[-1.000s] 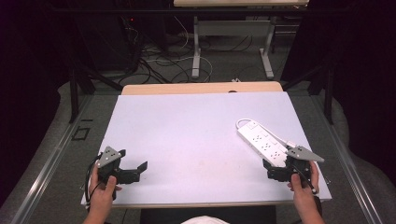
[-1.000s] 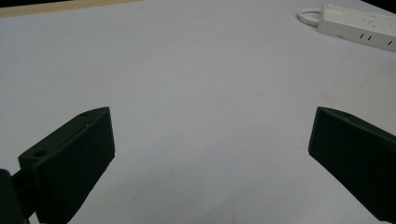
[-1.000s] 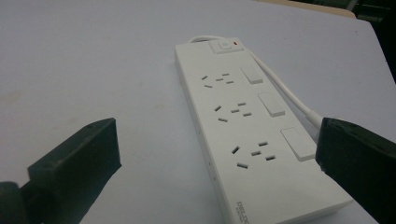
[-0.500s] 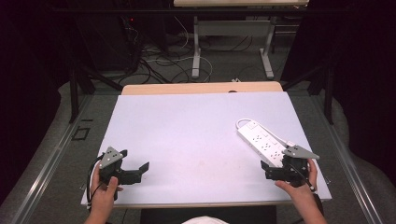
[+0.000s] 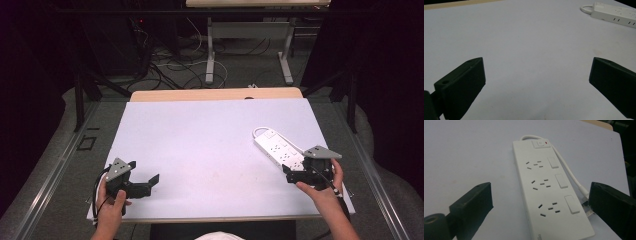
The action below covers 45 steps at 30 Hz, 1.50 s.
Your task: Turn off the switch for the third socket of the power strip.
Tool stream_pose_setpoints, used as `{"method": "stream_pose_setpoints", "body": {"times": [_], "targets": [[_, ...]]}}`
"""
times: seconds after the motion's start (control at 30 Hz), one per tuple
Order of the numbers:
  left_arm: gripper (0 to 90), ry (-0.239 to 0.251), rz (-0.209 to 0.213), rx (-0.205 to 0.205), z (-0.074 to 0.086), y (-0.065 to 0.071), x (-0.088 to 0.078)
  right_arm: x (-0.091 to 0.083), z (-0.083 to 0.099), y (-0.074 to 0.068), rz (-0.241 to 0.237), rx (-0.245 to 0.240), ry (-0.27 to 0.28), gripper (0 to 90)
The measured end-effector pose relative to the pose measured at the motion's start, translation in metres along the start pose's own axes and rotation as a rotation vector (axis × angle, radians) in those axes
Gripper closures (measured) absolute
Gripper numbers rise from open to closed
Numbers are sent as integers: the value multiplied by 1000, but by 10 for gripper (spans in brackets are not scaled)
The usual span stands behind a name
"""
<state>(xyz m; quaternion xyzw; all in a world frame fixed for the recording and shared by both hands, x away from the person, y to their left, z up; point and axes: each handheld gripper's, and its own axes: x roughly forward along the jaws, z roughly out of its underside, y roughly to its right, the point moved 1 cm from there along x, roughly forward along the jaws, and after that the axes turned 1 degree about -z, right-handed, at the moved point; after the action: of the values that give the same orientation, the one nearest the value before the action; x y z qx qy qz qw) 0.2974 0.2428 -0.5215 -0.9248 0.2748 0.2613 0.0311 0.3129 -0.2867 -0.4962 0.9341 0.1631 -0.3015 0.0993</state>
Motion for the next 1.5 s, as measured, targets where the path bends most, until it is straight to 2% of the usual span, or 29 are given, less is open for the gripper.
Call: {"method": "stream_pose_setpoints", "body": {"times": [0.1,0.13,0.27,0.37,0.43,0.5,0.57,0.73,0.8,1.07,1.23,1.43,1.5], "targets": [[4,0,-1,-1,0,0,0,0,-3,4,-4,-6,-15,101],[4,0,-1,-2,0,0,0,1,-6,7,-5,-12,-21,152],[4,0,-1,-2,0,0,0,3,-9,15,-9,-8,-32,185],[5,0,-1,-3,0,0,0,5,-12,20,-8,5,-31,224],[5,-1,0,-4,0,0,1,6,-13,23,-32,14,-39,256],[5,1,1,-4,0,0,1,8,-15,25,-26,17,-42,279],[5,0,1,-5,0,0,1,8,-17,27,-48,25,-54,306],[5,-1,1,-13,0,1,2,13,-21,32,-62,31,-94,348],[5,-4,0,-4,0,0,2,15,-23,34,-64,28,-113,371],[5,-1,0,-8,0,0,2,22,-28,41,-60,21,-170,388],[5,0,0,-10,0,0,2,30,-30,45,-67,36,-235,388],[6,-1,-1,-13,1,-1,2,35,-32,53,-60,20,-295,413],[6,-1,-1,-14,1,-1,2,35,-34,53,-62,28,-317,420]]}}
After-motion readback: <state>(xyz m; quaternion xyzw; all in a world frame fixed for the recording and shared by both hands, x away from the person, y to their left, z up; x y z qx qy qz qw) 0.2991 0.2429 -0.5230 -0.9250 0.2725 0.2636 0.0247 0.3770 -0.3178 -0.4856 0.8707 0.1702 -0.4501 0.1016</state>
